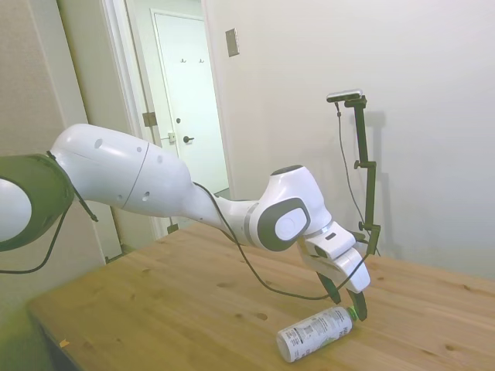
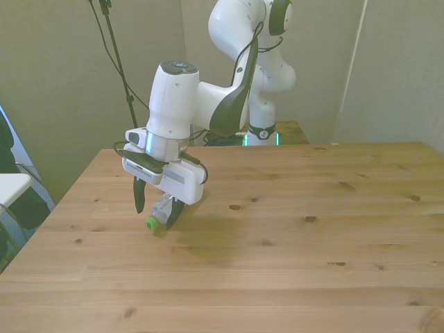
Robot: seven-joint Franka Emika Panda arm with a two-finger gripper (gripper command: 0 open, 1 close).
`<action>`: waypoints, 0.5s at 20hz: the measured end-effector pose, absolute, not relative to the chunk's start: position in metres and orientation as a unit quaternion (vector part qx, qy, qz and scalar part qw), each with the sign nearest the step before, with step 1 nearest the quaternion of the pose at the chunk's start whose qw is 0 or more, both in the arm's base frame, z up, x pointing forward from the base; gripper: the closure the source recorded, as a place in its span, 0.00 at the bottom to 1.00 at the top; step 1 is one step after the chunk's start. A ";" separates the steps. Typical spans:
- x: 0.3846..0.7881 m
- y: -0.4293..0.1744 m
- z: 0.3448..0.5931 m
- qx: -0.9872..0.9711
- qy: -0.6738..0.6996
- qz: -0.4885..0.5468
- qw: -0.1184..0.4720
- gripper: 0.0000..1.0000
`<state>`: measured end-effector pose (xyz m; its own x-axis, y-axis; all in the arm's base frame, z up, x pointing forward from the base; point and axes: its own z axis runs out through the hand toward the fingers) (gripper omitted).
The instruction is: Stand the water bottle
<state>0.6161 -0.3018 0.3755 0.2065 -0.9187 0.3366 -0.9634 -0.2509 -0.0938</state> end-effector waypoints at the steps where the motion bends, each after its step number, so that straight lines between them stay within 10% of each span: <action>1: 0.617 -0.302 0.373 0.774 -0.608 0.163 0.069 0.00; 6: 0.618 -0.306 0.363 0.773 -0.610 0.157 0.073 0.00; 7: 0.618 -0.306 0.361 0.773 -0.611 0.156 0.074 1.00; 10: 0.618 -0.309 0.357 0.771 -0.614 0.153 0.073 1.00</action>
